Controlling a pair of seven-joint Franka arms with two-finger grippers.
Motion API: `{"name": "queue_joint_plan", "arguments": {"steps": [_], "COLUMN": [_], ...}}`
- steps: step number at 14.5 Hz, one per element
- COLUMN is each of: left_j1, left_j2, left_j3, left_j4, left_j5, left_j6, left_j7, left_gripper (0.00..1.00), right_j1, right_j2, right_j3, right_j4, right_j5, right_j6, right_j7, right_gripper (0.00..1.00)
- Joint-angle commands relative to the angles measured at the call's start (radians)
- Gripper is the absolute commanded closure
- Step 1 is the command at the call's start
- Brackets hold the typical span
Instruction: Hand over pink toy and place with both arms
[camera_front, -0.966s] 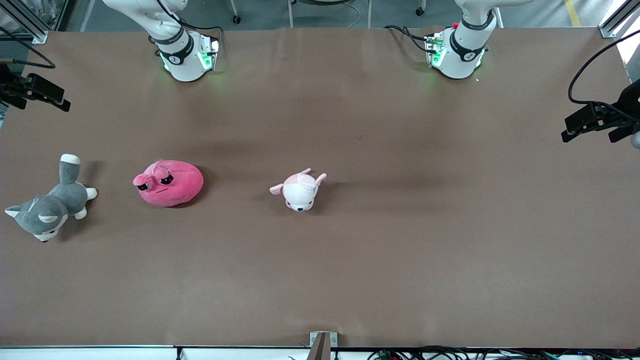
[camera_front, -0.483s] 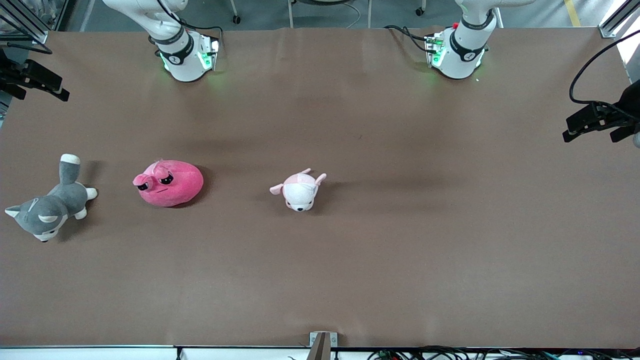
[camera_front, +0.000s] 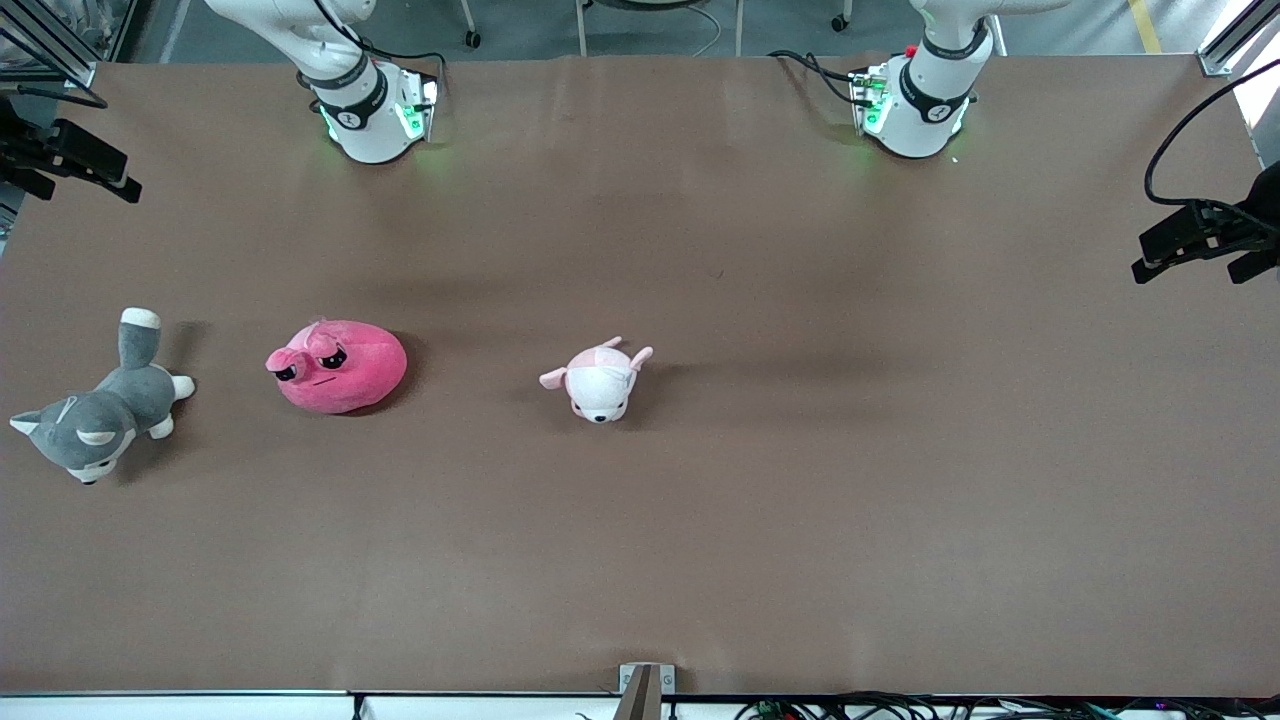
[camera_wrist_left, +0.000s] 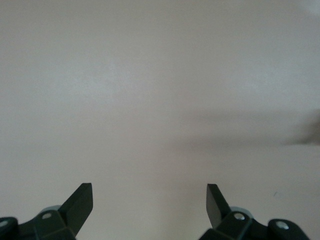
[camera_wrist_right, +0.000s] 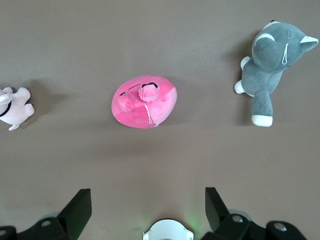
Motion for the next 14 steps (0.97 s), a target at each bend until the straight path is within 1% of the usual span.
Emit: {"name": "queue_joint_plan", "arguments": {"steps": [1, 3, 6, 14], "left_j1": [-0.010, -0.010, -0.010, -0.012], "left_j2": [-0.016, -0.016, -0.010, -0.007], "left_j3": [0.005, 0.010, 0.010, 0.007], "left_j4": [0.006, 0.006, 0.006, 0.006], "left_j5": [0.013, 0.012, 0.006, 0.004], "left_j6": [-0.009, -0.009, -0.008, -0.008], "left_j7": [0.008, 0.003, -0.001, 0.011], "left_gripper": [0.00, 0.00, 0.00, 0.00], "right_j1": [0.002, 0.003, 0.028, 0.026], "right_j2": [-0.029, -0.029, -0.029, -0.029], "right_j3": [0.005, 0.007, 0.007, 0.004], "right_j4": [-0.028, -0.029, -0.028, -0.031], "right_j5": [-0.016, -0.017, -0.046, -0.034], "right_j6": [-0.002, -0.004, -0.004, 0.010], "right_j7": [-0.007, -0.007, -0.007, -0.001], "right_gripper": [0.00, 0.00, 0.00, 0.00]}}
